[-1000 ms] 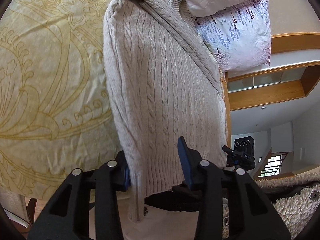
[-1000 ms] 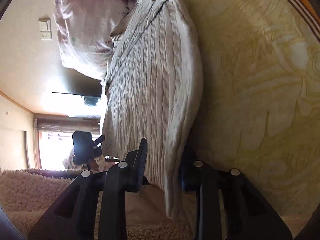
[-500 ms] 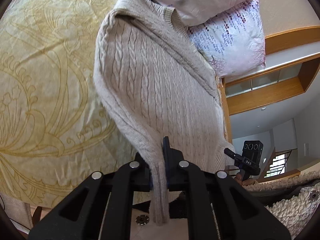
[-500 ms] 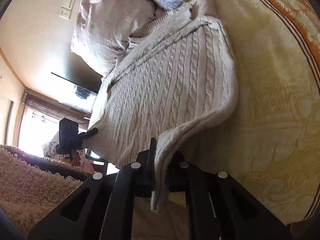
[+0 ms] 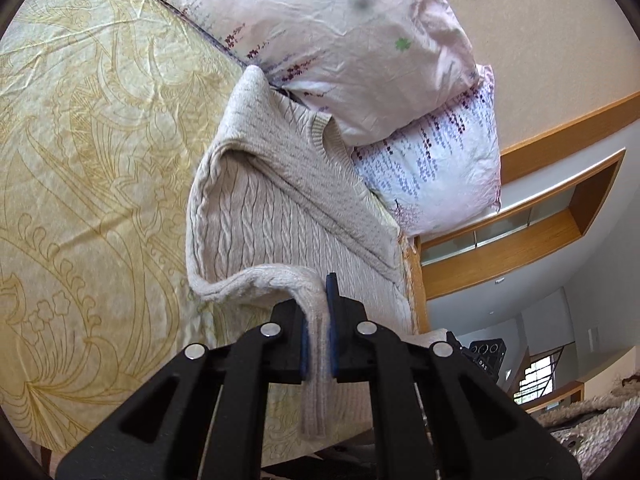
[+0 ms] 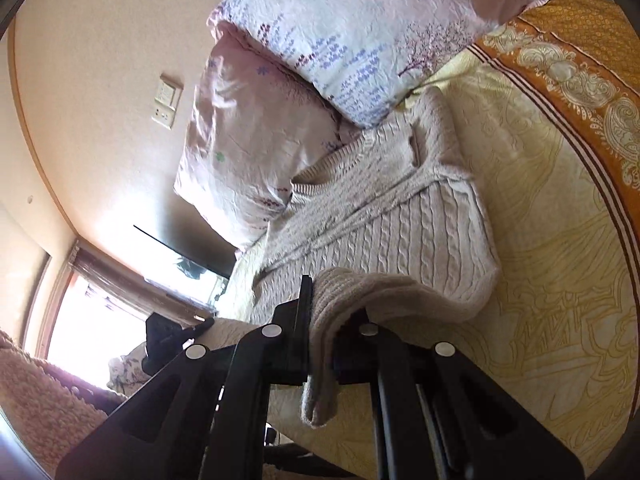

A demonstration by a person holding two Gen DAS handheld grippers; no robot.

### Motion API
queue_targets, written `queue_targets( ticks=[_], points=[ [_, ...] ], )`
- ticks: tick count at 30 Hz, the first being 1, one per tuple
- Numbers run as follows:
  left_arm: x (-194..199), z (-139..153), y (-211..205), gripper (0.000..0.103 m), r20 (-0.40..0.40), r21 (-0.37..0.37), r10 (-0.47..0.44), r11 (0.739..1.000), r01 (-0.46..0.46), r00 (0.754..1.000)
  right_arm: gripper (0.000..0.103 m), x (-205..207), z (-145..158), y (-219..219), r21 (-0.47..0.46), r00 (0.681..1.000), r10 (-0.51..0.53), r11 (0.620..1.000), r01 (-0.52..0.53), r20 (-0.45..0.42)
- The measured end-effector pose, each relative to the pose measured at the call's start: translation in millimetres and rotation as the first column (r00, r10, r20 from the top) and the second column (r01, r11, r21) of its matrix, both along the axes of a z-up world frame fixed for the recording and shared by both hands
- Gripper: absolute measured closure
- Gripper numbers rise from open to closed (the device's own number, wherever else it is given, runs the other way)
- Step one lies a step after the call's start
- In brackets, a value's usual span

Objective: Fold small clothes
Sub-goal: 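Carry the held hem over the body toward the collar with both tools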

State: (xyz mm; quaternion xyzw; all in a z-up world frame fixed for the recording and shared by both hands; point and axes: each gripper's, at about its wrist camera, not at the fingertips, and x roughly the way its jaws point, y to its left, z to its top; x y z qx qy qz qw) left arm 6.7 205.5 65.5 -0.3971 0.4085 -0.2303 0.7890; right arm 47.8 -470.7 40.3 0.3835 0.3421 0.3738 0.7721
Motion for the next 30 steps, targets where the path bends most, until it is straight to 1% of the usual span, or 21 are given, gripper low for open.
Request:
queue_targets(
  ticks=[3,4,6,9,12,15,18,20,21,22,23,24,25,26,27,28,29,30],
  points=[
    [6.0,7.9,4.5,0.096,0.041,-0.027,0.047,0.999,-0.046,0.998,0.095,3.9,12.2,-0.5,0.087,0.996,-0.067,0.994,0.062,0.061],
    [8.7,9.5,3.9,0.096,0.052,-0.028,0.057,0.998,-0.055,0.997,0.095,5.4,13.0,0.5,0.114,0.994,-0.085,0.990,0.077,0.069],
    [15.9,9.9,0.2,0.096,0.048,-0.008,0.053,0.999,-0.052,0.997,0.095,11.8,11.7,5.3,0.165,0.993,-0.102,0.982,0.090,0.062],
    [25.3,6.7,-4.9,0.096,0.031,0.034,0.018,0.999,-0.019,0.999,0.095,17.9,13.2,7.1,0.162,0.993,-0.095,0.983,0.083,0.065],
    [32.0,8.8,-7.9,0.096,0.040,0.067,-0.009,0.998,0.007,0.999,0.095,22.5,16.0,5.7,0.173,0.992,-0.102,0.981,0.088,0.071],
    [38.4,17.2,-9.9,0.097,0.076,0.086,-0.042,0.996,0.036,0.996,0.095,26.5,19.5,6.1,0.181,0.990,-0.113,0.979,0.097,0.081],
    [47.7,28.3,-9.0,0.097,0.117,0.083,-0.063,0.995,0.054,0.991,0.095,30.7,24.3,7.2,0.176,0.988,-0.124,0.979,0.106,0.096],
    [54.5,38.6,-13.0,0.097,0.145,0.141,-0.097,0.987,0.077,0.985,0.095,34.5,29.3,7.7,0.162,0.985,-0.129,0.981,0.110,0.113],
    [57.8,44.5,-17.7,0.097,0.157,0.194,-0.134,0.976,0.103,0.978,0.095,37.3,31.9,8.1,0.148,0.984,-0.129,0.983,0.111,0.120],
    [60.4,50.7,-24.4,0.097,0.166,0.261,-0.184,0.956,0.136,0.969,0.095,40.0,34.7,8.9,0.130,0.984,-0.125,0.986,0.109,0.126],
    [62.7,55.9,-31.8,0.097,0.168,0.330,-0.237,0.928,0.172,0.957,0.095,42.4,37.6,10.2,0.109,0.984,-0.118,0.989,0.104,0.134],
    [64.8,60.2,-40.0,0.097,0.164,0.398,-0.294,0.893,0.210,0.942,0.095,44.7,39.7,11.9,0.092,0.984,-0.109,0.991,0.097,0.139],
    [66.0,62.7,-48.0,0.097,0.151,0.460,-0.352,0.852,0.249,0.924,0.095,46.3,41.4,13.6,0.076,0.985,-0.101,0.993,0.091,0.143],
    [66.4,63.5,-53.8,0.097,0.136,0.503,-0.398,0.816,0.283,0.907,0.095,48.0,42.2,15.1,0.064,0.985,-0.092,0.994,0.084,0.144],
    [65.7,62.7,-57.1,0.097,0.123,0.529,-0.434,0.789,0.311,0.892,0.095,48.8,42.7,16.5,0.057,0.986,-0.088,0.995,0.080,0.144],
    [66.1,61.6,-59.2,0.097,0.111,0.540,-0.463,0.771,0.337,0.879,0.095,49.6,42.4,17.8,0.052,0.986,-0.086,0.995,0.079,0.142],
    [66.1,60.4,-60.4,0.098,0.104,0.545,-0.485,0.758,0.358,0.868,0.095,50.4,41.8,18.7,0.051,0.987,-0.085,0.996,0.079,0.139],
    [65.8,60.2,-60.7,0.098,0.104,0.545,-0.498,0.753,0.370,0.861,0.095,51.4,41.0,19.6,0.051,0.987,-0.085,0.996,0.079,0.137]
  ],
)
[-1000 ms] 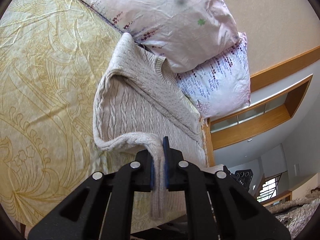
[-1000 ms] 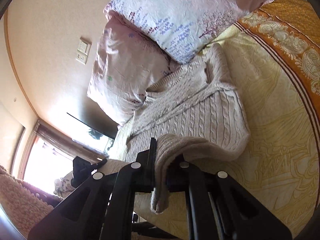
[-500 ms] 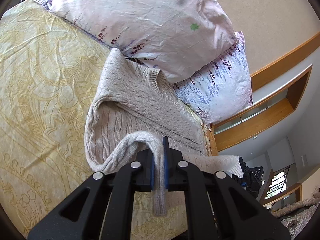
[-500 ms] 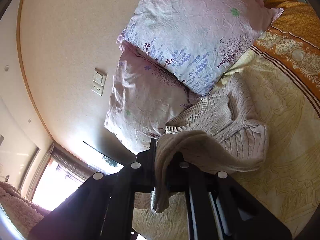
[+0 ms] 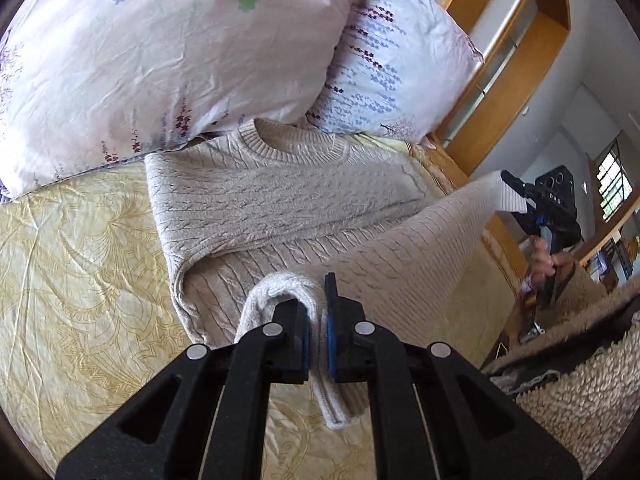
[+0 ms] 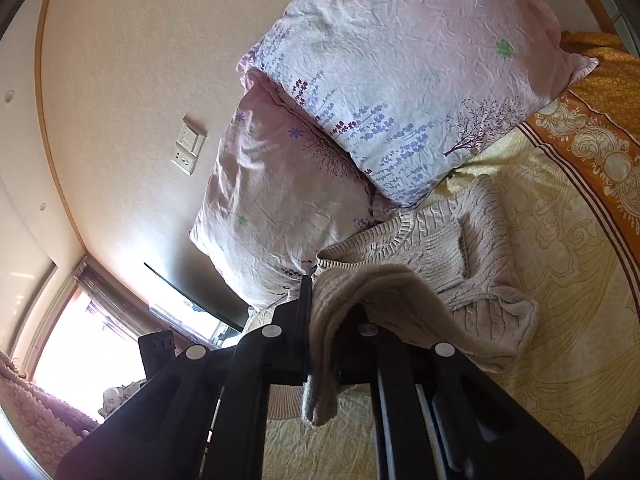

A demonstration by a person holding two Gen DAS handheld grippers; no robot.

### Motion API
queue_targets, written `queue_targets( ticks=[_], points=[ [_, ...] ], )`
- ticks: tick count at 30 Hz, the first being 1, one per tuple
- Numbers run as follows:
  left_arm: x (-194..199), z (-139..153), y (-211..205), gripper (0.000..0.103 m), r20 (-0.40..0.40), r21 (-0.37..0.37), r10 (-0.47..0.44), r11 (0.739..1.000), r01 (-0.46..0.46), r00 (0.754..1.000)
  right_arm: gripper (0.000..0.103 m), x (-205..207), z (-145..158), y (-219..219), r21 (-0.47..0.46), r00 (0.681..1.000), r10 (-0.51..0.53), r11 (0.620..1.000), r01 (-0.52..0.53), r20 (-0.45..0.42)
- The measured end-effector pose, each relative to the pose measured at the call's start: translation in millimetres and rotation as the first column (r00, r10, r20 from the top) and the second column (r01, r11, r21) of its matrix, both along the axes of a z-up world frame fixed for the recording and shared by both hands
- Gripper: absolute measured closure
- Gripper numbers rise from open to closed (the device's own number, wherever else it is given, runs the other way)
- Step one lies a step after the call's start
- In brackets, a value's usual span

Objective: Fold small clothes
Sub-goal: 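Carry the held hem over the body toward the collar with both tools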

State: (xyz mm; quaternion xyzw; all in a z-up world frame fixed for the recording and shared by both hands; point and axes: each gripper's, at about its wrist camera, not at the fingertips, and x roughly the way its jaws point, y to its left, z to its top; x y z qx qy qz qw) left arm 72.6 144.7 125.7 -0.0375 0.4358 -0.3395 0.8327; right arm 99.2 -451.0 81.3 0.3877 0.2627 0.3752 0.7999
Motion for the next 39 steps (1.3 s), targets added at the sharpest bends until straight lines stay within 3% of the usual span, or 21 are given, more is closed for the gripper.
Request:
queue_targets(
  ticks=[3,7,16,25,39],
  points=[
    [0.2,1.1,5.4,0.098,-0.006,-0.047,-0.015,0.999,0.015,1.000,0.095,1.9,-0.9,0.2,0.003,1.000,-0.010,1.000,0.010,-0.005],
    [5.0,4.3,21.9,0.098,-0.013,-0.145,0.032,0.989,-0.033,0.999,0.095,4.0,2.2,-2.2,0.009,1.000,-0.029,1.000,0.029,0.006],
    [26.2,12.4,53.0,0.098,-0.050,-0.337,0.139,0.930,-0.148,0.989,0.095,18.8,15.7,-0.6,0.023,0.997,-0.058,0.998,0.057,0.044],
    [66.8,4.9,62.2,0.098,-0.113,-0.481,0.239,0.836,-0.264,0.964,0.095,47.3,23.1,7.8,-0.009,0.996,-0.066,0.998,0.066,0.061],
    [124.4,-44.9,68.7,0.098,-0.280,-0.531,0.386,0.701,-0.476,0.879,0.095,119.1,5.5,34.5,-0.136,0.996,-0.087,0.987,0.086,-0.001]
  ],
)
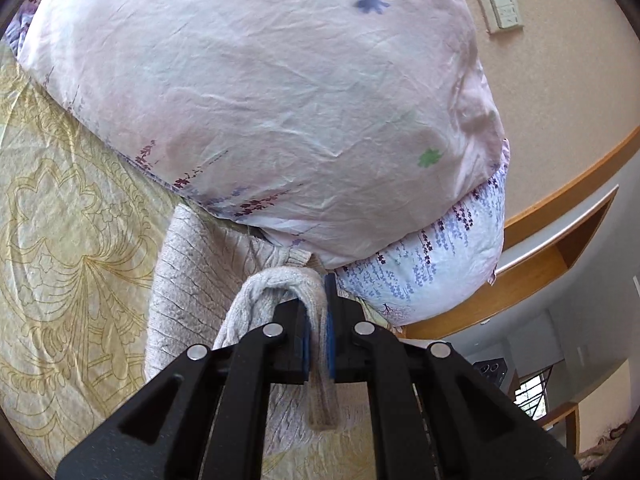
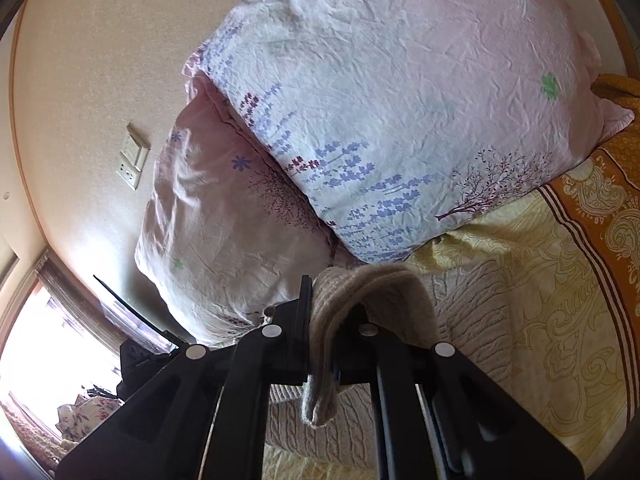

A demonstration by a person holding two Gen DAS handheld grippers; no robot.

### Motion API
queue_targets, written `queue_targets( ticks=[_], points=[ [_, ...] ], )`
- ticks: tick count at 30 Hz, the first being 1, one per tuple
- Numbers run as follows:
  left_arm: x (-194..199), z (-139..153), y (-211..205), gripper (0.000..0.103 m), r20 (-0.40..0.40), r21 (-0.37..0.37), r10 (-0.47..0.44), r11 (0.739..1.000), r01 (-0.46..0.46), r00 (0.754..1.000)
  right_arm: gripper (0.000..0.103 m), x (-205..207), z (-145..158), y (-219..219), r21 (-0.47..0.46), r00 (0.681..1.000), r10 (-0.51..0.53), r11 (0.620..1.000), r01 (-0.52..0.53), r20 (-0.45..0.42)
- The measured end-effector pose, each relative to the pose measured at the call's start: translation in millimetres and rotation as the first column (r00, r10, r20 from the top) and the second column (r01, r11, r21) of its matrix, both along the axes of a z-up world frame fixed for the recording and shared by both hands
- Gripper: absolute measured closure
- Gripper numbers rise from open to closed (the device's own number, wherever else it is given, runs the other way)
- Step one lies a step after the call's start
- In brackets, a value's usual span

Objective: Fold small clothes
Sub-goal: 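Carry the held hem over the body toward the collar with both tools, then lower the hem onto the collar and open both tools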

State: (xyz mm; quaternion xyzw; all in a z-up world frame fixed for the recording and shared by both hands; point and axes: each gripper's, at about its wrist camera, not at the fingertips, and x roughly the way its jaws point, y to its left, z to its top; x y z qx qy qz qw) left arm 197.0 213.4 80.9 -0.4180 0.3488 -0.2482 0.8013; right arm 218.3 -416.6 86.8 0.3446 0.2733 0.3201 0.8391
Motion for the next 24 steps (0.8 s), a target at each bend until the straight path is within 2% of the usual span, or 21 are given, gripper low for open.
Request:
queue_targets(
  ticks=[6,10,14,16,17,18,19,21,24],
  points=[
    [17.1,-32.3,-3.8,0.098,-0.104,-0.003,0.050,0.999,-0.051,0.993,0.095,32.2,-34.6,6.9,-0.016,0.987,-0.029,1.000,0.027,-0.159],
    [28.8,-46.2,-7.1,0.098,-0.157,-0.008,0.072,0.997,-0.074,0.985,0.095,49.6,-54.6,10.0,-0.008,0.961,-0.053,0.999,0.053,-0.271],
    [40.1,-54.8,-11.7,0.097,-0.197,-0.005,0.087,0.996,-0.090,0.976,0.095,65.7,-71.5,7.0,0.042,0.922,-0.075,0.994,0.098,-0.381],
    [46.9,-59.1,-15.5,0.096,-0.224,-0.017,0.092,0.995,-0.098,0.970,0.090,72.3,-80.4,5.9,0.080,0.898,-0.071,0.990,0.117,-0.434],
    [49.0,-60.5,-16.4,0.095,-0.236,-0.019,0.098,0.994,-0.105,0.967,0.078,75.2,-83.8,5.7,0.095,0.887,-0.067,0.988,0.124,-0.456],
    [51.1,-61.8,-16.9,0.089,-0.248,-0.022,0.101,0.994,-0.110,0.963,0.064,76.9,-85.6,5.4,0.105,0.882,-0.068,0.986,0.131,-0.466],
    [53.0,-63.2,-17.4,0.086,-0.257,-0.034,0.101,0.993,-0.113,0.961,0.059,78.0,-85.2,4.7,0.111,0.883,-0.073,0.984,0.140,-0.464],
    [56.2,-64.3,-18.3,0.077,-0.270,-0.047,0.107,0.991,-0.124,0.957,0.053,80.0,-82.2,5.6,0.111,0.889,-0.074,0.984,0.138,-0.453],
    [60.5,-63.2,-20.5,0.072,-0.272,-0.055,0.110,0.990,-0.129,0.956,0.052,82.7,-79.9,7.5,0.100,0.891,-0.070,0.987,0.128,-0.448]
  ],
)
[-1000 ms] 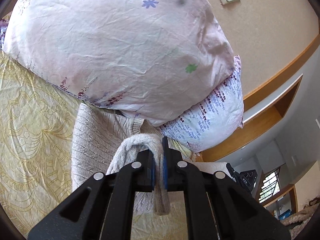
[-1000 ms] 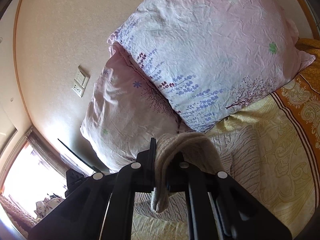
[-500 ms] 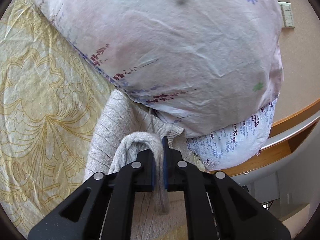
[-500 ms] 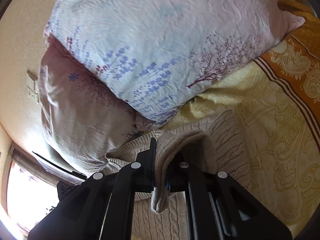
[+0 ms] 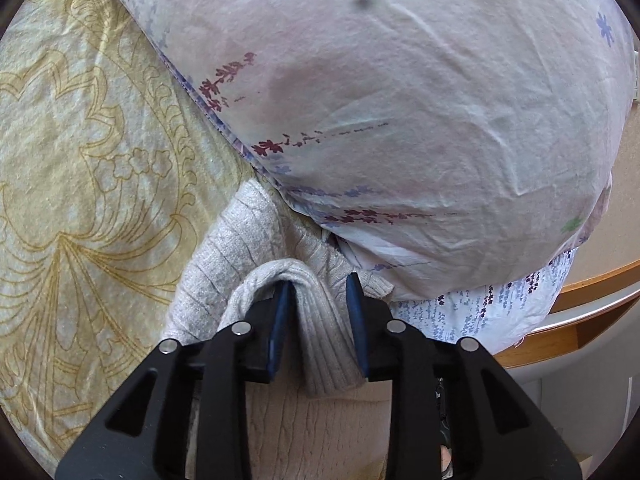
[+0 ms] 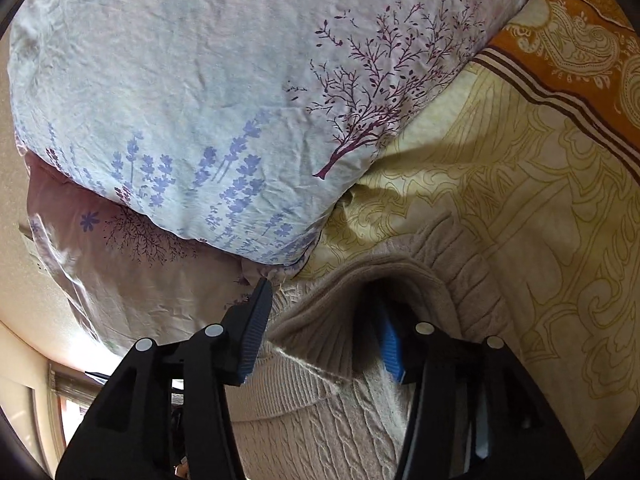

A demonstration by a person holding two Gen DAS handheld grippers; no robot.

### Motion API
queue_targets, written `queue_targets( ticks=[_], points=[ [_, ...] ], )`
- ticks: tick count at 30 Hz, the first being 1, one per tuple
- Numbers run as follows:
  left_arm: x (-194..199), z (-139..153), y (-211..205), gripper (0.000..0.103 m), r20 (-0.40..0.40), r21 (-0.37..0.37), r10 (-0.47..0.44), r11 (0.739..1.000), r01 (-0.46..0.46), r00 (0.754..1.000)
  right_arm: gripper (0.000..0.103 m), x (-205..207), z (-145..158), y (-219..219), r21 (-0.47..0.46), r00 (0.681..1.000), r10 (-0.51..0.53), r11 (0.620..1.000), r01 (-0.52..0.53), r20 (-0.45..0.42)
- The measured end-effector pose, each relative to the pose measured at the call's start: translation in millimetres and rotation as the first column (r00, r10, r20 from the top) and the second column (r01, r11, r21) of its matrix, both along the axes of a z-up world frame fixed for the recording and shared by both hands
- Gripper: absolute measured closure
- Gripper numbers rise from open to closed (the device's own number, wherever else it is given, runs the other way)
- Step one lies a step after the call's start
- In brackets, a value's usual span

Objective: Fold small clothes
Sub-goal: 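Lower the hem onto the collar and open both tools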

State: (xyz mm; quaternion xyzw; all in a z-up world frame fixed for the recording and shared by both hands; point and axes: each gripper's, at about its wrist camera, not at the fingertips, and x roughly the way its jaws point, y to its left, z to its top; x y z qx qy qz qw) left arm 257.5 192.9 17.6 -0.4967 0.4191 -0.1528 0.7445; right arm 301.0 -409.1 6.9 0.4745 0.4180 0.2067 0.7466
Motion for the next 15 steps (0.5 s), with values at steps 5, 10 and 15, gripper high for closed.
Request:
queue_targets(
  ticks=[5,10,15],
  points=[
    [3.6,-1.1,0.0,0.069,-0.007,-0.046,0.033,0.998,-0.033,0.999,0.048,0.4,-3.2,-5.4,0.062,1.000,-0.023,0.998,0.023,-0.004],
    [6.4,0.9,-1.2,0.064,-0.006,-0.053,0.044,0.998,-0.044,0.999,0.047,1.6,-1.0,-9.1,0.048,1.000,-0.023,0.999,0.023,-0.001],
    [9.0,4.1,-1.2,0.058,-0.001,-0.063,0.056,0.996,-0.056,0.998,0.045,3.7,0.4,-4.8,0.044,1.000,-0.020,0.999,0.020,-0.003]
  ],
)
